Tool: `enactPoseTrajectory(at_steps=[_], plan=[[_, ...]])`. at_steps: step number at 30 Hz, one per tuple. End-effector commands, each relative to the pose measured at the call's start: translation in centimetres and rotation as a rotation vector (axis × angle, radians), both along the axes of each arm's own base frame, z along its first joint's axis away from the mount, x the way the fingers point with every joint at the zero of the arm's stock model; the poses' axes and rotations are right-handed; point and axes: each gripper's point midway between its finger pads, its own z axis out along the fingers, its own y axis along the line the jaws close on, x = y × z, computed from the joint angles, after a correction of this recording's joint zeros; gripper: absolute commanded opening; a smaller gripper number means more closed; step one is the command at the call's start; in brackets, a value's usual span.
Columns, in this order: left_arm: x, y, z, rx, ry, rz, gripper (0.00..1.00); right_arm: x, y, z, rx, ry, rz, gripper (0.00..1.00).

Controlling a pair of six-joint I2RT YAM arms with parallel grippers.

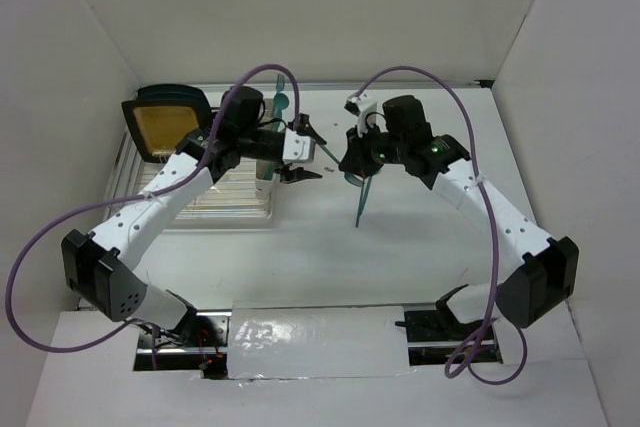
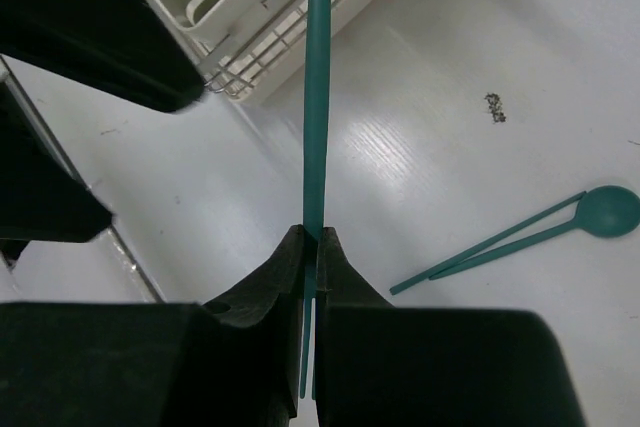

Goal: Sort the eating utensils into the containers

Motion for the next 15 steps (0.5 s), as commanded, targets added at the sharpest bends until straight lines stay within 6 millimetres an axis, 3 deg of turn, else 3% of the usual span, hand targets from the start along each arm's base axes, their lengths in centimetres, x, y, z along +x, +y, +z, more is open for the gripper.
enactPoseTrajectory(at_steps=[1, 8, 10, 15], plan=[[1.2, -1.0, 0.5, 0.044, -0.141, 0.023, 0.79, -1.8, -0.4, 1.5, 0.047, 0.009, 0.006, 0.00], [1.7, -2.9, -1.3, 0.125, -0.214, 0.041, 0.77, -3.3, -0.5, 2.1, 0.081, 0.013, 0.025, 0.00], [2.9, -3.4, -2.7, 0.180, -0.253, 0.069, 0.74, -3.7, -0.5, 2.0, 0.081, 0.027, 0.034, 0.00], [3.8, -4.4, -2.8, 0.221, -0.331, 0.092, 0.71, -4.5, -0.9, 1.8, 0.100, 0.042, 0.016, 0.00]])
